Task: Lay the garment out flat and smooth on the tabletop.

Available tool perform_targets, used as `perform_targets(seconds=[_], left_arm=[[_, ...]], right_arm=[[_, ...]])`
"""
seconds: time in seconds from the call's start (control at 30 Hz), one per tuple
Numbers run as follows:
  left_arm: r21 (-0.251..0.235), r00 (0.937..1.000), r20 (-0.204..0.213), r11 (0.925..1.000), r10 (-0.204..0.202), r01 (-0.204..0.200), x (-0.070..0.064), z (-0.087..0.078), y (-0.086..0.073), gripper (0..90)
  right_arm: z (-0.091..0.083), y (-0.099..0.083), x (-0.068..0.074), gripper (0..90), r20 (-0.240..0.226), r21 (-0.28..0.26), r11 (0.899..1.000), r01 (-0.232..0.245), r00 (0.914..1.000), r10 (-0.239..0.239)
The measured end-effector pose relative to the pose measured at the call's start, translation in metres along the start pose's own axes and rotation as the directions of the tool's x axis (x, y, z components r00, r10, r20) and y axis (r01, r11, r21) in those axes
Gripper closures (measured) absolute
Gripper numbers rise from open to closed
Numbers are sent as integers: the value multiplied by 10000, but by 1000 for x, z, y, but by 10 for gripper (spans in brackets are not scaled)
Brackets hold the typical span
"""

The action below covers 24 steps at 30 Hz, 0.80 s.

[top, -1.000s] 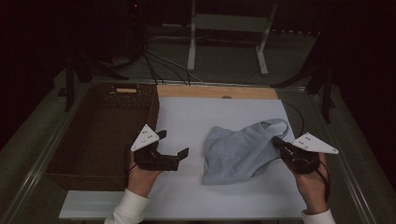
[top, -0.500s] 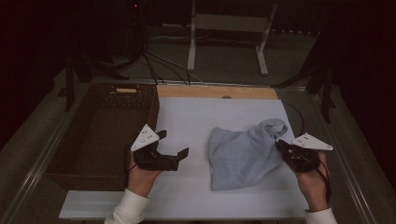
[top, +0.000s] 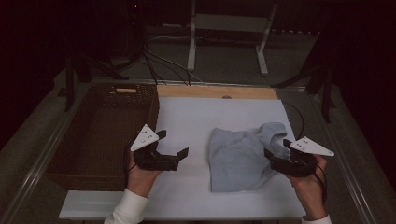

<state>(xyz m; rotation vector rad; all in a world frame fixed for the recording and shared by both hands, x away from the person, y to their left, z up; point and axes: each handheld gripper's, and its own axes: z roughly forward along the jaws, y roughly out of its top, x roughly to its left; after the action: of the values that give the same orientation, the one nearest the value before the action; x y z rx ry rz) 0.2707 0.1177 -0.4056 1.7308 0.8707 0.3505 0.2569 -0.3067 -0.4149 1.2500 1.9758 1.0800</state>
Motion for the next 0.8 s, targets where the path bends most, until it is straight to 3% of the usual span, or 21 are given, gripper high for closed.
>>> perform_targets(seconds=[0.5,0.8], left_arm=[[18,10000,12,10000,31,-31,-1,1,0,6],[6,10000,17,10000,37,-37,-1,0,0,6]], right_arm=[[-11,-7,35,183,-978,-498,9974,519,9936,-566],[-7,-17,55,173,-1679,-419,9980,470,9844,-534]])
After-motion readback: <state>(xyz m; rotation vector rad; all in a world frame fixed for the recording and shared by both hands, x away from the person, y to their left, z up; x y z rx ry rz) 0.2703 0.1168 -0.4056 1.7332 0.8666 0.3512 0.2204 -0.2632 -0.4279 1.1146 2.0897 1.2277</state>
